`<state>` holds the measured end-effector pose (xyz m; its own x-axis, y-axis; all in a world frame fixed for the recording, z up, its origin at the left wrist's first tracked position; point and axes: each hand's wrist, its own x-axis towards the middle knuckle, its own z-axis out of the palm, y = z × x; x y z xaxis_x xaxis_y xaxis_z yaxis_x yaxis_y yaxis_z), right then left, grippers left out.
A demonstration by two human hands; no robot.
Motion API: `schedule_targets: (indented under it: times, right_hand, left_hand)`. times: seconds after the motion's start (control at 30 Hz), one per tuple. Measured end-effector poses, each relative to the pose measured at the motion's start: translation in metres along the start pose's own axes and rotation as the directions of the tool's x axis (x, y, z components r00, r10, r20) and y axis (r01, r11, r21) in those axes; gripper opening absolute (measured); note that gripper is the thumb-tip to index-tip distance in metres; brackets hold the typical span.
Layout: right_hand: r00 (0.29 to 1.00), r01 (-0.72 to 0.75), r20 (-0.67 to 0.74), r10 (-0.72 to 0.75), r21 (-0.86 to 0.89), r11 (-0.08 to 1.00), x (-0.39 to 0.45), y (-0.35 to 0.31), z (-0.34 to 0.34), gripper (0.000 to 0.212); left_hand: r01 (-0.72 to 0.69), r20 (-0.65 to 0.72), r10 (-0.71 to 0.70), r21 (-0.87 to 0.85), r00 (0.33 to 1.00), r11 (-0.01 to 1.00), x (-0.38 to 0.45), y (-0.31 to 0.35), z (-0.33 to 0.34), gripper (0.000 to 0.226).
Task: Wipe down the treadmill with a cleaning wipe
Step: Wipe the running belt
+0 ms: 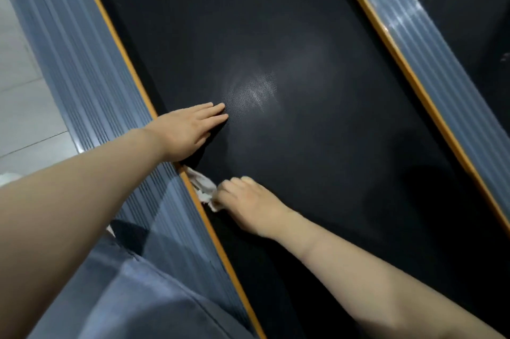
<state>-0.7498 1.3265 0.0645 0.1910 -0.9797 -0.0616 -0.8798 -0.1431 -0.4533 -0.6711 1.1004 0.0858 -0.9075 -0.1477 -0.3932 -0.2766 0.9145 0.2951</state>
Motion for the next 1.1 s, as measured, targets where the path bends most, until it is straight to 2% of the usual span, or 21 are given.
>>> schedule_targets:
  times: [0.07,0.13,0.17,0.23,0.33,0.37,0.4,0.47,0.53,0.57,0.6,0.67,0.7,0.73,0.8,0.83,0.87,0.9,0.93,1.0,1.1]
  right_hand:
    - [0.988,-0.144,-0.061,0.145,0.024,0.989,0.004,0.039,-0.022,0.020]
    - [0.883,-0.406,-0.209,0.420,0.106,0.908,-0.005,0.090,-0.052,0.024]
    - [0.775,-0.535,-0.306,0.553,0.148,0.832,-0.016,0.124,-0.069,0.023]
    - [0.487,-0.747,-0.442,0.754,0.236,0.621,-0.043,0.181,-0.106,0.021]
    - [0.056,-0.888,-0.467,0.882,0.381,0.258,-0.079,0.245,-0.142,0.027]
    - [-0.032,-0.890,-0.473,0.881,0.415,0.190,-0.079,0.255,-0.146,0.031]
    - [-0.058,-0.886,-0.486,0.872,0.427,0.179,-0.072,0.258,-0.145,0.036]
    - [0.007,-0.875,-0.504,0.864,0.415,0.249,-0.043,0.239,-0.133,0.040]
    - [0.172,-0.819,-0.521,0.836,0.396,0.416,-0.010,0.195,-0.106,0.035]
    - [0.327,-0.754,-0.524,0.786,0.357,0.551,0.005,0.162,-0.087,0.028]
    - [0.526,-0.654,-0.480,0.702,0.299,0.695,0.018,0.125,-0.066,0.021]
    - [0.864,-0.394,-0.238,0.443,0.228,0.891,0.035,0.051,-0.030,0.021]
    - [0.956,-0.237,-0.113,0.270,0.241,0.941,0.040,0.021,-0.019,0.022]
    - [0.994,-0.100,-0.021,0.108,0.243,0.965,0.044,0.003,-0.012,0.023]
    - [0.992,0.082,0.081,-0.097,0.179,0.980,0.049,0.005,-0.014,0.020]
    - [0.991,0.101,0.074,-0.109,0.105,0.989,0.050,0.027,-0.021,0.017]
    - [0.999,0.035,0.035,-0.036,0.038,0.999,0.051,0.053,-0.033,0.016]
    - [0.994,-0.106,-0.035,0.105,-0.008,0.994,0.048,0.085,-0.047,0.018]
    - [0.946,-0.302,-0.130,0.296,-0.023,0.953,0.043,0.120,-0.066,0.020]
    - [0.696,-0.664,-0.337,0.634,0.033,0.747,0.024,0.188,-0.110,0.018]
    - [0.232,-0.895,-0.487,0.842,0.231,0.381,-0.004,0.264,-0.158,0.016]
  left_hand:
    - [0.048,0.017,-0.049,0.045,0.999,0.998,-0.013,-0.007,0.002,0.059]
    - [0.076,-0.036,-0.073,0.097,0.997,0.992,-0.027,-0.014,0.004,0.063]
    - [0.085,-0.081,-0.075,0.124,0.994,0.989,-0.031,-0.016,0.005,0.065]
    - [0.160,-0.131,-0.142,0.139,0.981,0.977,-0.036,-0.022,0.004,0.065]
    - [0.224,-0.152,-0.204,0.128,0.967,0.966,-0.033,-0.031,0.001,0.063]
    - [0.226,-0.169,-0.205,0.113,0.964,0.968,-0.030,-0.034,-0.001,0.061]
    - [0.224,-0.180,-0.205,0.092,0.962,0.970,-0.027,-0.037,-0.002,0.058]
    - [0.217,-0.199,-0.199,0.070,0.960,0.974,-0.018,-0.044,-0.007,0.053]
    - [0.235,-0.212,-0.219,0.050,0.952,0.971,-0.005,-0.055,-0.014,0.054]
    - [0.260,-0.210,-0.247,0.036,0.946,0.965,0.001,-0.063,-0.018,0.057]
    - [0.283,-0.202,-0.272,0.027,0.941,0.959,0.007,-0.071,-0.021,0.060]
    - [0.308,-0.182,-0.293,0.061,0.939,0.949,0.017,-0.082,-0.026,0.062]
    - [0.312,-0.174,-0.294,0.083,0.940,0.947,0.020,-0.084,-0.027,0.062]
    - [0.312,-0.173,-0.293,0.097,0.940,0.945,0.021,-0.085,-0.026,0.060]
    - [0.310,-0.221,-0.280,0.114,0.934,0.944,0.019,-0.084,-0.021,0.057]
    - [0.306,-0.247,-0.273,0.106,0.930,0.946,0.018,-0.085,-0.019,0.056]
    - [0.299,-0.259,-0.267,0.089,0.928,0.950,0.017,-0.085,-0.018,0.057]
    - [0.290,-0.258,-0.262,0.077,0.930,0.954,0.016,-0.086,-0.018,0.060]
    - [0.284,-0.262,-0.259,0.065,0.930,0.957,0.016,-0.087,-0.019,0.061]
    - [0.278,-0.293,-0.258,0.028,0.920,0.960,0.016,-0.087,-0.021,0.062]
    - [0.271,-0.313,-0.254,0.012,0.915,0.962,0.017,-0.085,-0.020,0.063]
